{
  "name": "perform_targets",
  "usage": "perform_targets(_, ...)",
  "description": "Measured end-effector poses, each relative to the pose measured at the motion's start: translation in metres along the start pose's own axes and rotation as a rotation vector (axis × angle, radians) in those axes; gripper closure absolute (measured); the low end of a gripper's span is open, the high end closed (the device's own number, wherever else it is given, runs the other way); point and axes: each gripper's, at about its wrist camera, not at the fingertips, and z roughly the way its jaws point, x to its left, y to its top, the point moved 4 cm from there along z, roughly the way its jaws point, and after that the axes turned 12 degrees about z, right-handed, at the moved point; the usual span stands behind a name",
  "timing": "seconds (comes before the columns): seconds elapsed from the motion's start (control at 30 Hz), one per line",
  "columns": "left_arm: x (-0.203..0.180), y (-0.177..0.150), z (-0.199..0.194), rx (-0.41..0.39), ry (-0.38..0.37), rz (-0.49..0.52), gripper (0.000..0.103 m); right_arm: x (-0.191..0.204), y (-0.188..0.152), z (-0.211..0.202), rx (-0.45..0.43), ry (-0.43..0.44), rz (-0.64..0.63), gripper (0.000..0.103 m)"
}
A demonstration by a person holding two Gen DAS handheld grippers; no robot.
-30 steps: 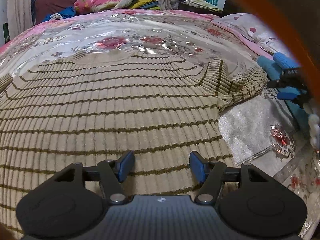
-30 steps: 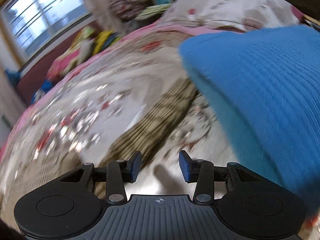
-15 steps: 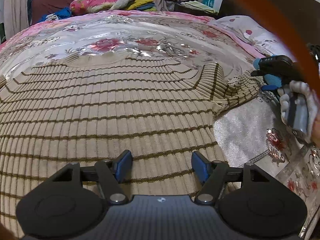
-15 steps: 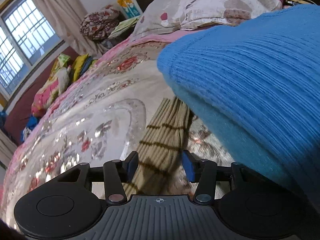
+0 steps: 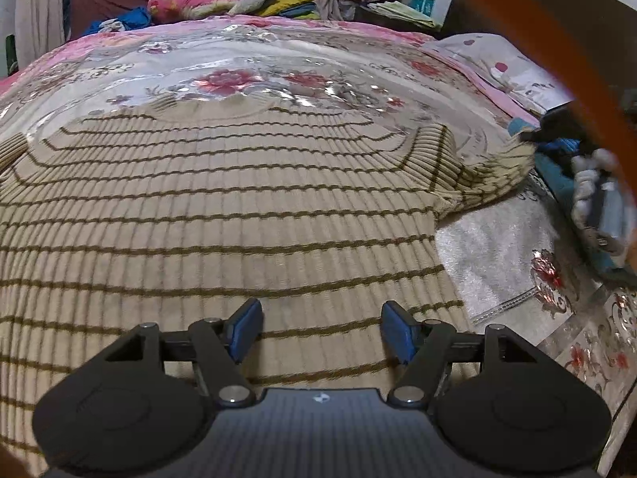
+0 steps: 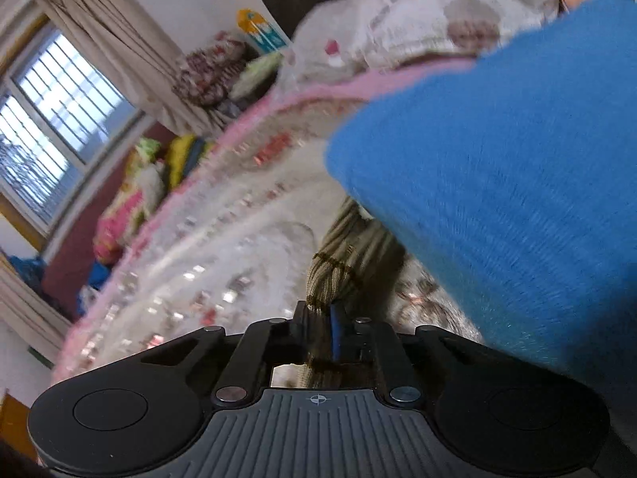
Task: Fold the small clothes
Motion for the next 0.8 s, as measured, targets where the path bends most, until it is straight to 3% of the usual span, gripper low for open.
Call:
perform_targets(0.23,0.016,-0.011,-0.015,-0.011,0.015,-0.028,0.032,0.023,0.021,-0.066,-0.091,0.143,0.053,0.092)
perform_targets(0.37,0.027,-0.019,-0.025,-0.02,0.024,-0.041,0.032,0.055,0.005,-0.086,-0.103,0.188,-0.056,0.092)
perform_targets(0.6,0.063,-0.034,-0.044,-0.041,0.071,-0.103,0.032,0.133,-0.079,-0.096,0.035,0.319,-0.286,0.092)
perform_targets(0.8,0.101,-0.043,-0.054,-0.071,0.105,-0.187,0.032,0.183,-0.201,-0.084,0.186,0.364,-0.585,0.092)
